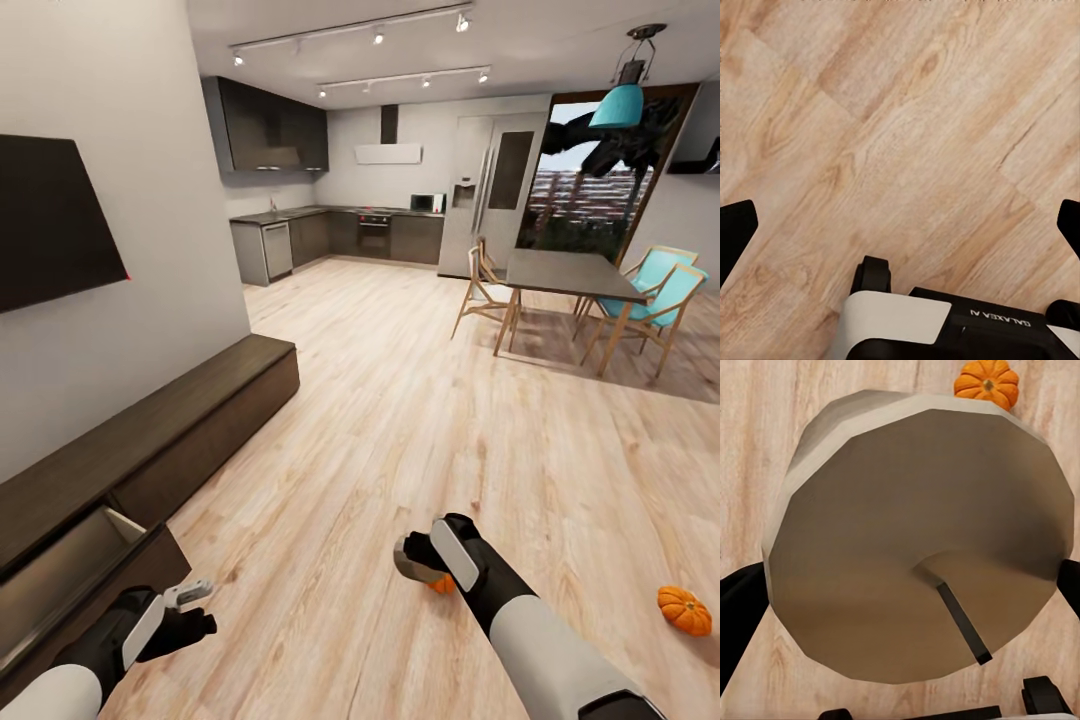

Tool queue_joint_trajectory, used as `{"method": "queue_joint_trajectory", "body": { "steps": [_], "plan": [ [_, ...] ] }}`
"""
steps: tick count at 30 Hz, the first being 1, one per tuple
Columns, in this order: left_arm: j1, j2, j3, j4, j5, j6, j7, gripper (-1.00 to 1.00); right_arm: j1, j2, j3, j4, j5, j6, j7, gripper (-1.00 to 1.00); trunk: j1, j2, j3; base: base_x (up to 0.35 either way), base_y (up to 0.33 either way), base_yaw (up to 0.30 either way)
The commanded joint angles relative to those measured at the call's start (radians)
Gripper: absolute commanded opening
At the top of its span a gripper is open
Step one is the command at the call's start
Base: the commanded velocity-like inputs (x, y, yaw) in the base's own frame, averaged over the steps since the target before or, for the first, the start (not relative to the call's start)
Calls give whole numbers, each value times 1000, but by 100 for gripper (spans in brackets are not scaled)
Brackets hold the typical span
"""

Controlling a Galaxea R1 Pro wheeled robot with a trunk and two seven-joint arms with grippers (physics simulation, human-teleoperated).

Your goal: Place each of the two pumpkins and all three candles from the living room inside a cabinet in the living room (use any cabinet), then make sure every cabinet is closed, and position the cauldron so it is next to a table in the living room.

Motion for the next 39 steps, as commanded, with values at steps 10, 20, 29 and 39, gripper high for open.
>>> {"method": "queue_joint_trajectory", "body": {
  "steps": [10,20,29,39],
  "plan": [
    [0,-3,2,0,0,0,0,100,0,5,2,0,0,3,-9,-100,0,0,0,115,-148,223],
    [0,-3,2,0,0,0,-1,100,0,6,2,0,0,5,-11,-100,0,0,0,151,-170,291],
    [0,-3,2,-16,3,19,-1,100,0,7,3,0,0,5,-11,-100,-12,21,9,14,-14,292],
    [0,0,2,-20,5,36,-1,100,0,32,69,-1,4,6,-12,-100,-50,91,41,0,0,292]
  ]
}}
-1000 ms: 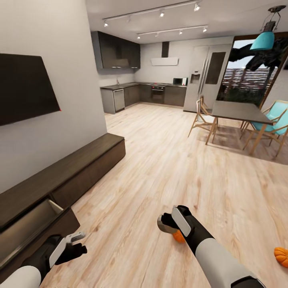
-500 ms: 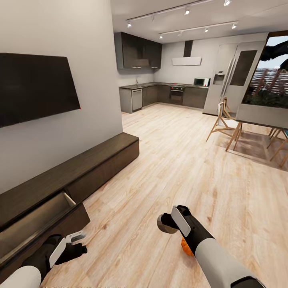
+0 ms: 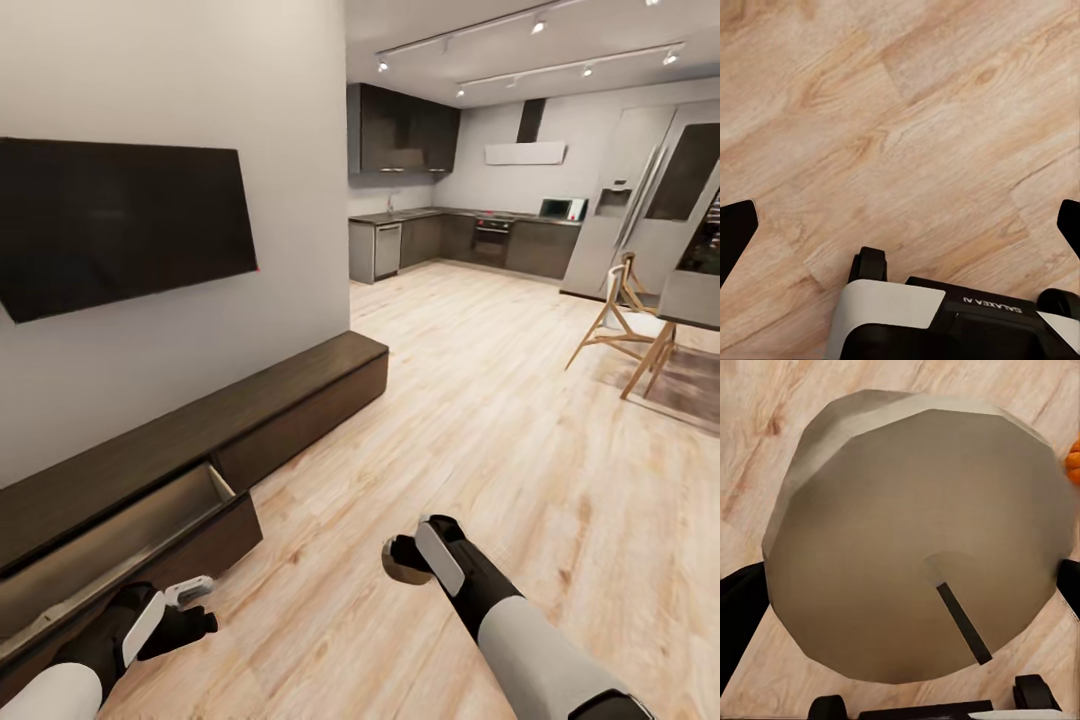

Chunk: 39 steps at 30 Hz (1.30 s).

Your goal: Place each of the two pumpkins and all three candles from the living room inside a cabinet in the living room (use any cabinet), then make sure every cabinet is closed, and position the cauldron so it is next to a table in the living room.

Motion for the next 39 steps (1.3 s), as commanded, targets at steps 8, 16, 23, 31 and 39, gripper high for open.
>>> {"method": "queue_joint_trajectory", "body": {
  "steps": [8,16,23,31,39],
  "plan": [
    [1,3,21,-57,5,80,-3,100,-3,16,50,-31,5,68,-2,-100,-31,56,25,0,0,292],
    [11,10,145,-175,4,244,-7,100,-2,18,53,-223,-7,177,-97,-100,-61,112,50,0,0,292],
    [15,35,186,-232,4,285,-7,100,-4,28,55,-267,-11,192,-158,-100,-88,161,71,0,0,290],
    [15,37,189,-234,3,286,-7,100,-3,28,55,-268,-11,193,-168,-100,-100,182,77,0,0,283],
    [15,37,187,-234,3,284,-7,100,-3,28,55,-268,-11,193,-168,-100,-100,182,74,0,0,283]
  ]
}}
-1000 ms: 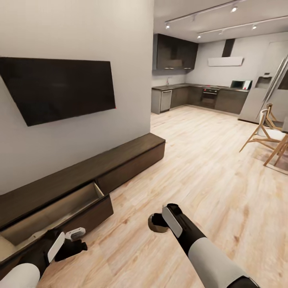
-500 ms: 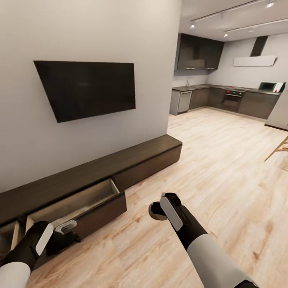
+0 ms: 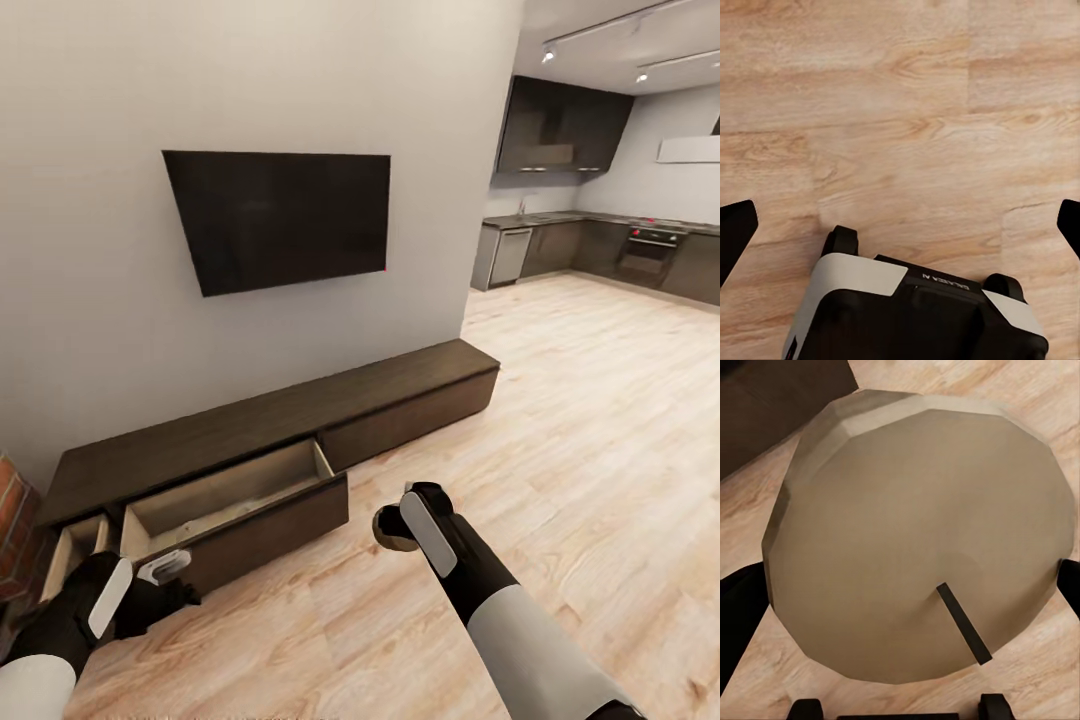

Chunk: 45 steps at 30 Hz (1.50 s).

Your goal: Place each of the two pumpkins and all three candles from the living room inside a cabinet in the living room (use any cabinet), then make sure every cabinet is closed, and position the cauldron so it is next to a table in the living room.

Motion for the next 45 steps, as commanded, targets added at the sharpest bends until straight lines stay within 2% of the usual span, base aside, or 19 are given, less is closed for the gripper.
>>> {"method": "queue_joint_trajectory", "body": {
  "steps": [1,20,29,45],
  "plan": [
    [0,0,0,0,0,0,0,100,0,0,1,0,1,0,0,-100,0,0,0,0,0,283],
    [0,-1,-1,0,2,-2,0,100,0,0,2,1,5,0,0,-100,0,0,-9,0,0,283],
    [0,-2,-2,0,2,-8,0,100,0,0,20,0,8,-1,0,-100,0,0,-13,0,0,283],
    [0,-2,-2,0,2,-15,-1,100,0,0,23,0,9,-2,0,-100,0,0,-20,26,0,283]
  ]
}}
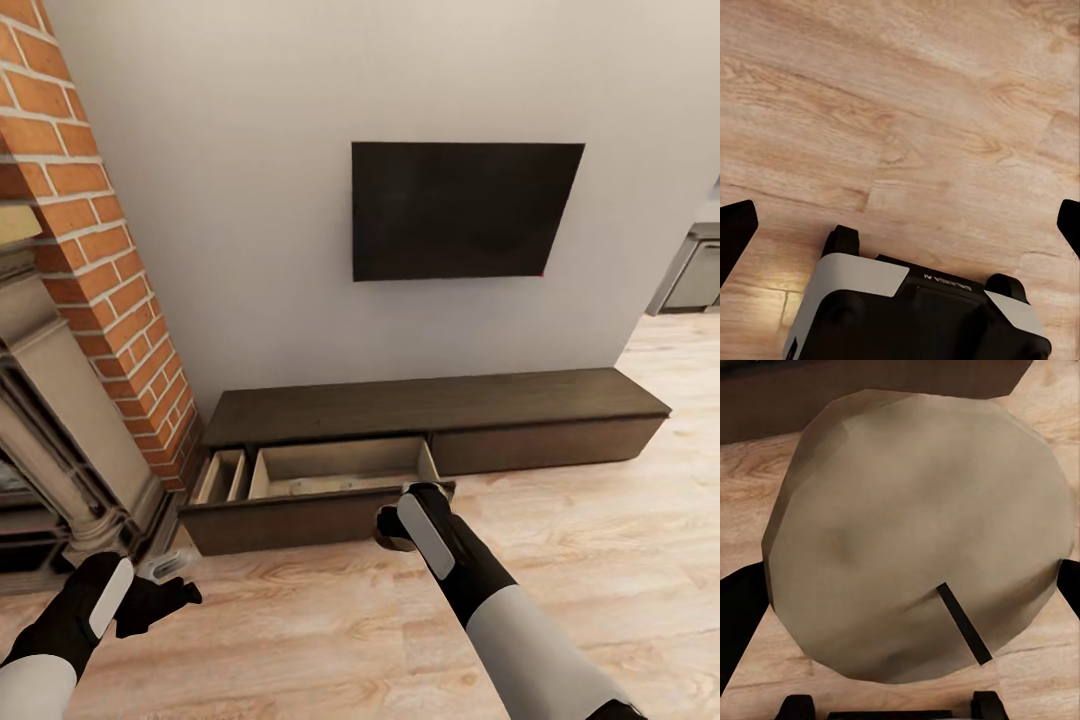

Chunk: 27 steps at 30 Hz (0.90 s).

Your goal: Place each of the two pumpkins and all three candles from the living room inside a cabinet in the living room (use any cabinet), then make sure every cabinet is closed, and position the cauldron so it is next to a table in the living room.

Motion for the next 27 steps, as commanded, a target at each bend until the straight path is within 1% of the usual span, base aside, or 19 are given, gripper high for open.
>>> {"method": "queue_joint_trajectory", "body": {
  "steps": [1,8,13,22,27],
  "plan": [
    [0,0,0,0,0,0,0,100,0,0,0,0,1,0,0,-100,0,0,0,238,-13,283],
    [0,0,-1,0,0,0,-1,100,0,0,0,-1,1,0,0,-100,0,0,-3,271,-60,283],
    [0,-2,0,0,0,3,1,100,0,0,-2,-1,3,-2,1,-100,0,0,-5,63,-17,250],
    [0,-1,-1,0,0,2,1,100,0,0,-4,-1,5,-12,2,-100,-35,63,23,4,-1,30],
    [0,-2,-2,0,0,1,1,100,0,0,-5,-1,-1,-12,6,-100,-54,98,39,0,0,0]
  ]
}}
